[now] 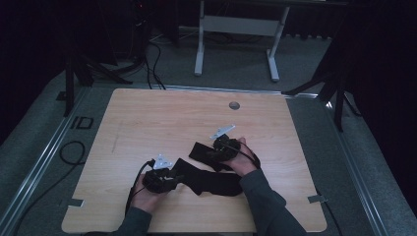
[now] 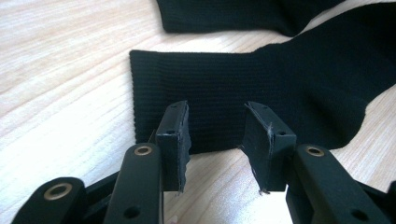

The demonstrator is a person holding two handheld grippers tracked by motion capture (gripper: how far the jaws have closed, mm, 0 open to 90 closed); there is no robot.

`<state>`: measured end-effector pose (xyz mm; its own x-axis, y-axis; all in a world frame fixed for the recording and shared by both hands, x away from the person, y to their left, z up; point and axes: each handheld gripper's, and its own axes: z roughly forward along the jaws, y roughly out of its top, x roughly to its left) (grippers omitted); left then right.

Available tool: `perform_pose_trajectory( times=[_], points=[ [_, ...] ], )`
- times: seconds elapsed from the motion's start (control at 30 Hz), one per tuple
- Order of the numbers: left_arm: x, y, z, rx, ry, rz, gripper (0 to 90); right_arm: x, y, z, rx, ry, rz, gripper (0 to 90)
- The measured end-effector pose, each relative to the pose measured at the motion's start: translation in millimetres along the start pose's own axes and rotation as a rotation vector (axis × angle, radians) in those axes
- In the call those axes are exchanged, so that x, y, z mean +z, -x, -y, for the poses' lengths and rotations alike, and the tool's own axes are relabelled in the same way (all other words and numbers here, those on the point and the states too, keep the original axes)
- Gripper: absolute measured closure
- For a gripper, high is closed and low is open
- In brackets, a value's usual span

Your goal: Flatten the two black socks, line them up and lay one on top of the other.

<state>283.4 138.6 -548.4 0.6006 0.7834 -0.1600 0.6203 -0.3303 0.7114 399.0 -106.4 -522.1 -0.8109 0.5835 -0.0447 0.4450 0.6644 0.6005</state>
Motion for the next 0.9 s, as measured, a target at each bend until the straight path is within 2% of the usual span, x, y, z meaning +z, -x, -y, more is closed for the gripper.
perform_pose_trajectory(
  times=[0.27, 0.47, 0.73, 0.9],
  points=[
    [-9.5, -7.7, -0.8, -0.015, 0.014, -0.018, 60.7, 27.6, -2.6, -2.4, 0.007, -0.059, -0.050, 54.7],
    [-13.1, -13.3, 1.0, -0.024, 0.010, -0.017, 60.2, 28.5, -2.3, -1.1, 0.009, -0.040, -0.041, 58.0],
    [-13.9, -18.0, 5.9, -0.037, -0.004, -0.011, 59.4, 28.3, 2.5, 0.0, 0.024, -0.029, -0.030, 79.3],
    [-12.5, -19.0, 6.7, -0.038, -0.005, -0.017, 58.3, 28.9, 5.6, -1.0, 0.046, -0.031, -0.037, 83.3]
  ],
)
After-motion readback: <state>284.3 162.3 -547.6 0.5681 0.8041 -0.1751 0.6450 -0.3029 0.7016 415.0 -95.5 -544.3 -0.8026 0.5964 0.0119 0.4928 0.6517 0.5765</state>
